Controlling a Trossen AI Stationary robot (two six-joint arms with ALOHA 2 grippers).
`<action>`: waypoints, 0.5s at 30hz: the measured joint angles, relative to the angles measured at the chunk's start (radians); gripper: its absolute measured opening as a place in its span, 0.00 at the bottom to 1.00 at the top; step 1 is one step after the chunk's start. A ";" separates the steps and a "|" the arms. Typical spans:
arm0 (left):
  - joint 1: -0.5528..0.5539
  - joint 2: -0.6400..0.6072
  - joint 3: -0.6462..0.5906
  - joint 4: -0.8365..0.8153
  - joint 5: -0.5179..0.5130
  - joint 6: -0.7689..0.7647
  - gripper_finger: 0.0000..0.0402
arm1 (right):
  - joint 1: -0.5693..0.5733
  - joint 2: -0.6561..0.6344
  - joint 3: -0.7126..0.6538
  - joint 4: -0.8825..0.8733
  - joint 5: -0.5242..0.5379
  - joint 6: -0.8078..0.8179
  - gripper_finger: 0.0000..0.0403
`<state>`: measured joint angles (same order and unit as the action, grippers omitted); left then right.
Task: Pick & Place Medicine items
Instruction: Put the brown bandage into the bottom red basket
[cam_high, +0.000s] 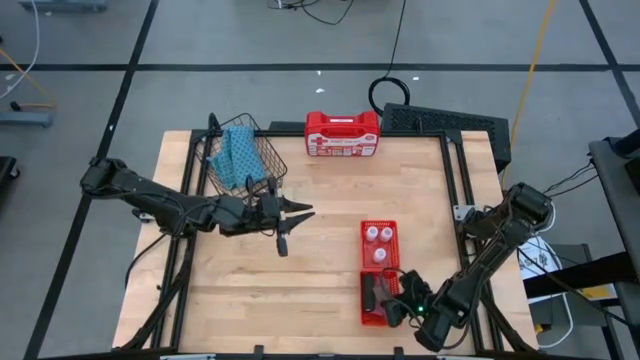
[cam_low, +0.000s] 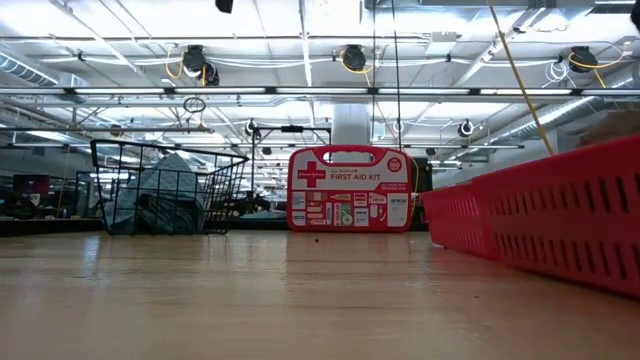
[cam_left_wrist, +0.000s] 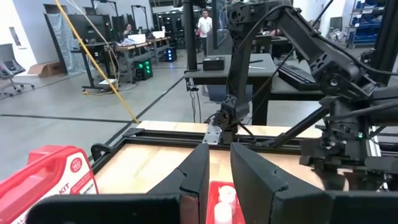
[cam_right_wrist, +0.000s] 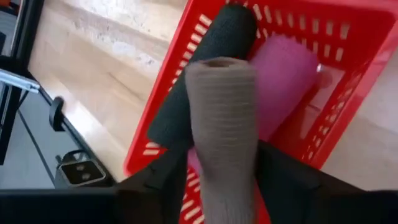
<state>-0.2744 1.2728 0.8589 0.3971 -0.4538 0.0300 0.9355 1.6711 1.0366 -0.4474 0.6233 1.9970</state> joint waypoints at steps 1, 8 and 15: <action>0.000 0.000 0.000 -0.001 0.000 -0.001 0.18 | 0.000 0.000 -0.013 0.019 0.002 -0.001 0.43; 0.000 0.000 0.000 -0.024 0.008 -0.013 0.18 | 0.000 -0.046 -0.065 0.072 0.008 0.001 0.55; 0.008 0.001 -0.001 -0.043 0.007 -0.137 0.18 | -0.006 -0.138 -0.066 0.063 0.064 -0.103 0.54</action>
<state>-0.2665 1.2739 0.8581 0.3538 -0.4465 -0.1070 0.9298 1.5332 0.9710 -0.3848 0.6872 1.8936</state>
